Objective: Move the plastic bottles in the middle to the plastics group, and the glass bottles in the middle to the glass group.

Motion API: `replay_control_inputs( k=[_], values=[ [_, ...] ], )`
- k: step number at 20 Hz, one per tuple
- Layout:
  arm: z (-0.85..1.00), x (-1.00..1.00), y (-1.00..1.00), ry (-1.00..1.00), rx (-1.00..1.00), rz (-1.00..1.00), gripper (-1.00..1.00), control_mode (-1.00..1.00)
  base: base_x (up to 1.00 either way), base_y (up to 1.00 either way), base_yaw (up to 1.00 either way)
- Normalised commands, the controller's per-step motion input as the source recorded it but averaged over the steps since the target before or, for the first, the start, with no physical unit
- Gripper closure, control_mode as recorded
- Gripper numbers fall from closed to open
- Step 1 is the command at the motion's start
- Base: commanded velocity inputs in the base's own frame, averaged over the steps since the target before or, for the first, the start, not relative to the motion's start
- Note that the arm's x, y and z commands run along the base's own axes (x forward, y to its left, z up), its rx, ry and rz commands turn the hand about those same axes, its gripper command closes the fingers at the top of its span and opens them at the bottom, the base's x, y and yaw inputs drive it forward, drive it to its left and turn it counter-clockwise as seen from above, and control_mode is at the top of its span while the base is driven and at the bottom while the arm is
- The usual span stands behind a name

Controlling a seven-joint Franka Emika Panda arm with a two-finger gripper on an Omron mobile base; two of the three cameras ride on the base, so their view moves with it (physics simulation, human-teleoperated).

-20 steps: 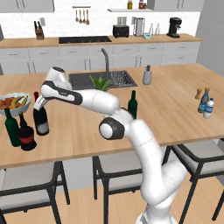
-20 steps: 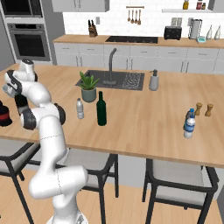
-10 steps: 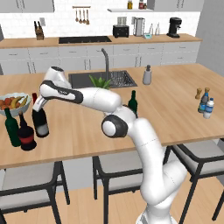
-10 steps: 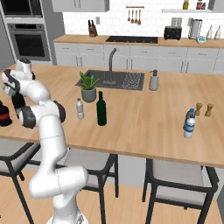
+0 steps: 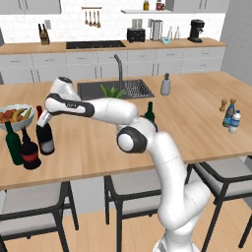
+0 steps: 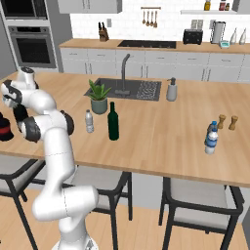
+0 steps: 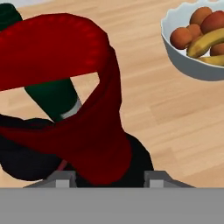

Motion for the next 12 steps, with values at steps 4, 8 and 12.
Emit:
replay_control_inputs(
  k=[4,8,12],
  values=[
    [0.0,0.0,0.0,0.0,0.0,0.0,-1.0,-1.0,0.0,0.0,0.0],
    [0.0,0.0,-0.06,0.0,0.0,0.0,-1.0,-1.0,0.0,0.0,0.0],
    [0.04,-0.02,-0.16,0.0,0.0,-0.01,-1.0,-1.0,0.0,0.0,0.0]
  ],
)
